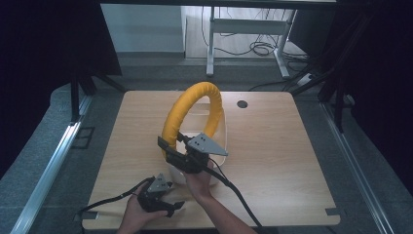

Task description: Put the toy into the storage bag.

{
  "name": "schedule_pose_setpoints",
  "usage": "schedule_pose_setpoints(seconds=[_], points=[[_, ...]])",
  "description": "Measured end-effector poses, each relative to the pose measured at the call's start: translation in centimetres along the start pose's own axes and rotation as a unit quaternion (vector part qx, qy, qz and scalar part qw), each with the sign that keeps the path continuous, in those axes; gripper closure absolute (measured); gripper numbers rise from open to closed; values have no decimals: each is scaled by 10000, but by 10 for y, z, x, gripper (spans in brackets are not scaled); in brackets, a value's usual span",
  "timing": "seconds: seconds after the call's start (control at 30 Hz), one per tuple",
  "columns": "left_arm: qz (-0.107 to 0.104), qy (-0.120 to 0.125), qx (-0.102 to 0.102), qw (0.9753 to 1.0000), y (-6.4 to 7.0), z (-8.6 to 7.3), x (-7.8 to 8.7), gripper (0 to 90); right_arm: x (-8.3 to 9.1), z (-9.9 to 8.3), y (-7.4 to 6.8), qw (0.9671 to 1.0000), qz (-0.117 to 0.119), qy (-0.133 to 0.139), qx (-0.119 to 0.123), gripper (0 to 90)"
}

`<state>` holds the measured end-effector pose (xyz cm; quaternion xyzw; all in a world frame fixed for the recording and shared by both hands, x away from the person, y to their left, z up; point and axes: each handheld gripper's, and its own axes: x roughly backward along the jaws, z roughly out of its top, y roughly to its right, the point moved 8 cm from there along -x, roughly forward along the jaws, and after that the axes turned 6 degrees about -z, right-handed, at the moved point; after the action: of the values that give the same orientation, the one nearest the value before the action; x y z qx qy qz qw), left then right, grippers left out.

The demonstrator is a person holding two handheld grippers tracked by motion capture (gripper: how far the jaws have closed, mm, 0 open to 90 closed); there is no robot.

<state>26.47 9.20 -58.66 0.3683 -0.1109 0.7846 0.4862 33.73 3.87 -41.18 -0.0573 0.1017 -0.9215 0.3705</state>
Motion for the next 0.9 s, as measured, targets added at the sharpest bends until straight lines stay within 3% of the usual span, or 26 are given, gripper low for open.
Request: schedule_pose_setpoints(seconds=[0.37, 0.63, 0.9], points=[[4, -1, 5, 10000, 0, 0, 0, 183, 3, -8, 5, 9995, -92, -256, -149, 469], [-11, -57, -11, 10000, 0, -1, -1, 183, 5, -9, 9, 9990, -122, -298, -323, 465], [-14, -34, 7, 10000, 0, -1, -1, 183, 6, -10, 10, 9991, -153, -323, -237, 455]])
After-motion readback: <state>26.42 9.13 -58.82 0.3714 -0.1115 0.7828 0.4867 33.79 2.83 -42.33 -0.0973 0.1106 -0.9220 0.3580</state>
